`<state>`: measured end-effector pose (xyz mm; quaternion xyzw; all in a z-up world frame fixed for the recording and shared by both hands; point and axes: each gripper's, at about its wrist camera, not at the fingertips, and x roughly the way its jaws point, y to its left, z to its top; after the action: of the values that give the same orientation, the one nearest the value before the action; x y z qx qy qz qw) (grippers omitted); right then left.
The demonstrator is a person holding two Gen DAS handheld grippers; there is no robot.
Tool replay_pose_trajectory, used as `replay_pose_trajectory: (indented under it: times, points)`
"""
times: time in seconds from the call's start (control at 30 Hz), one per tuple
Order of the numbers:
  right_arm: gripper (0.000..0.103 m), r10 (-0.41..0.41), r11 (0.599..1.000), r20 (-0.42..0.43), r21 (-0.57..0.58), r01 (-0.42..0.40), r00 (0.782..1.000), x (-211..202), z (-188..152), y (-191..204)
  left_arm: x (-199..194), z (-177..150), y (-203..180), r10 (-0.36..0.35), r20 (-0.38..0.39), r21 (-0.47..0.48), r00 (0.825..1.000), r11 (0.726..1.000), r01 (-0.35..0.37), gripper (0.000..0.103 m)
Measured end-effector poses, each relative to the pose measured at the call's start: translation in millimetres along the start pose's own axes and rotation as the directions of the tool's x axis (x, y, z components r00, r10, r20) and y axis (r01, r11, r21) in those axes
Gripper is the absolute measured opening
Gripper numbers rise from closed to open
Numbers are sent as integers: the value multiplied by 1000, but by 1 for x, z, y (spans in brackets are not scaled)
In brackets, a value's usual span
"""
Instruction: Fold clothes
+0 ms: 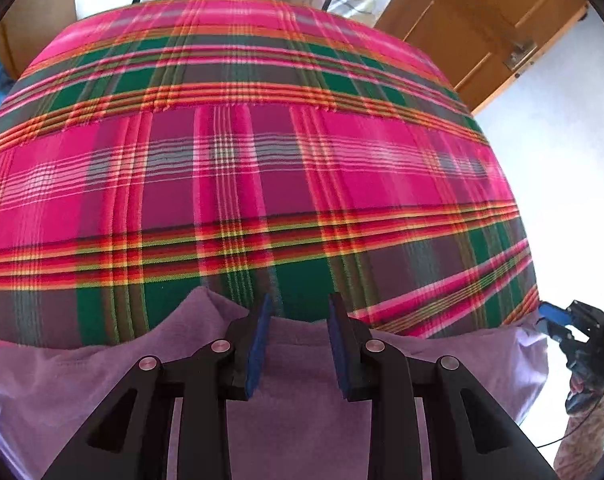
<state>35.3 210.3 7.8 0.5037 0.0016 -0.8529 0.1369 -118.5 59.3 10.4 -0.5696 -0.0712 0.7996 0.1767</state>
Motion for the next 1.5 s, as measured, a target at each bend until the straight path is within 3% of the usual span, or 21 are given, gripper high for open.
replay_pose_trajectory:
  times: [0.13, 0.3, 0.37, 0.43, 0.57, 0.67, 0.77, 0.83, 0.9, 1.1, 1.27, 1.5]
  points:
    - [24, -106, 987, 7, 119, 104, 994, -21, -27, -30, -16, -12, -22, -73, 21, 68, 997, 995, 72, 30]
    - [28, -195, 963, -5, 188, 193, 981, -31, -55, -52, -7, -31, -54, -120, -49, 163, 992, 978, 127, 30]
    - [30, -193, 953, 16, 243, 184, 981, -36, -63, -65, -3, -39, -59, -123, -73, 184, 990, 974, 135, 30]
    - [40, -199, 935, 16, 304, 185, 980, -35, -68, -79, 2, -40, -61, -110, -77, 188, 991, 975, 123, 30]
    - [41, -182, 903, 7, 398, 164, 983, -25, -75, -96, 9, -39, -60, -110, -86, 169, 990, 978, 123, 30]
    - [43, -197, 902, 18, 394, 174, 980, -23, -76, -93, 10, -39, -55, -106, -86, 149, 991, 982, 118, 30]
    - [33, -220, 890, 16, 413, 194, 975, -21, -76, -93, 10, -37, -52, -113, -85, 128, 990, 984, 123, 30]
    - [15, -247, 879, 9, 423, 220, 969, -19, -76, -93, 11, -37, -51, -115, -84, 124, 990, 984, 125, 30]
    - [10, -278, 873, 2, 418, 252, 961, -18, -77, -89, 11, -37, -51, -115, -84, 124, 990, 984, 125, 30]
    - [2, -399, 853, -16, 359, 378, 917, -11, -74, -69, 12, -38, -52, -115, -80, 117, 990, 985, 124, 30]
    - [2, -455, 814, 20, 415, 407, 890, -20, -77, -73, 12, -39, -50, -115, -78, 112, 990, 986, 123, 30]
    - [1, -483, 791, 2, 429, 436, 876, -14, -75, -75, 13, -38, -47, -119, -75, 100, 990, 987, 127, 30]
